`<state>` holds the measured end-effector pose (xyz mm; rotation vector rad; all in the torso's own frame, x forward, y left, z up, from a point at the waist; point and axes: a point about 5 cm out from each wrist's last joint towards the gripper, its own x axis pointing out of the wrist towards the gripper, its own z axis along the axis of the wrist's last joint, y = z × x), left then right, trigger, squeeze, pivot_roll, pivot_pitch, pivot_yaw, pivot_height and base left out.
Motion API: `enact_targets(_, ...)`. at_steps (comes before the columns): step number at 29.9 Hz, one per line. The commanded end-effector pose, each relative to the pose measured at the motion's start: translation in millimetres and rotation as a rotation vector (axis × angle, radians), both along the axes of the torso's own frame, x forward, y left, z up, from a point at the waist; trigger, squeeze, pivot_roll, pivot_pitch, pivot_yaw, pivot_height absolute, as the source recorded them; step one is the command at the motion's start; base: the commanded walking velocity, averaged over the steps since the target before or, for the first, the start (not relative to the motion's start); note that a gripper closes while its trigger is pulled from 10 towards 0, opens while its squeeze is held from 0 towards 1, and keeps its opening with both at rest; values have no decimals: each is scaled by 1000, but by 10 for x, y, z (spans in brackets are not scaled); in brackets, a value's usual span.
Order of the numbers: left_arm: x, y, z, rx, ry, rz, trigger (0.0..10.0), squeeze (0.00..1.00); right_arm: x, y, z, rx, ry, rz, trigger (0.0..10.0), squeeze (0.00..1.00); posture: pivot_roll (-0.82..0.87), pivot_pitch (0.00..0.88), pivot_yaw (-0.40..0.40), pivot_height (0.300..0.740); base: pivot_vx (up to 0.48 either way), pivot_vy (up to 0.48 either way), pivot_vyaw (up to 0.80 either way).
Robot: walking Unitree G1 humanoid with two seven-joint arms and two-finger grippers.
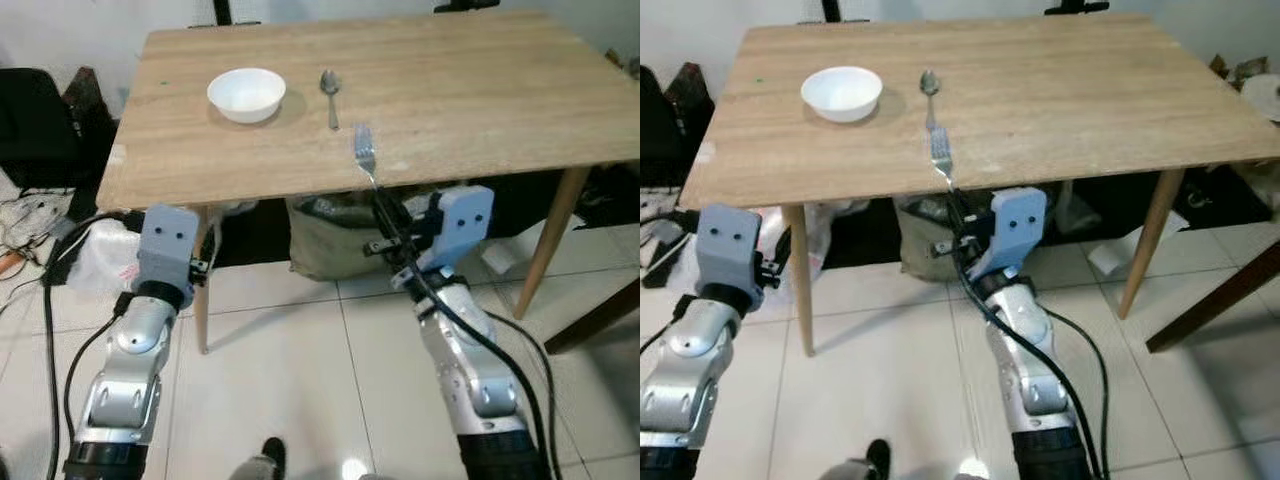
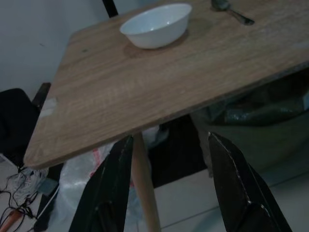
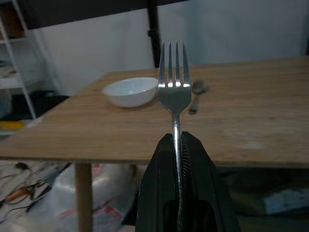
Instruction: Setting the table
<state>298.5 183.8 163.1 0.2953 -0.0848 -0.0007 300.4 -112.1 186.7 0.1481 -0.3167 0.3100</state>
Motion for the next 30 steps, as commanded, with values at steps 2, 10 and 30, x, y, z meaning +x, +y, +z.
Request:
enact_targets(2,1,43,-46,11,18,25,10000,0,-6,25,-41,7,16,6,10000,0,-49,27,48,740,454,0,0)
enact_targets(10,2,38,-45,11,18,24,10000,0,-9,28,-36,15,14,11,10000,0,-50,32,49,740,454,0,0)
enact_targets(30,-16,32,-22,33,-8,36,10000,0,6,57,-10,9,0,50,10000,0,-41,34,49,740,454,0,219)
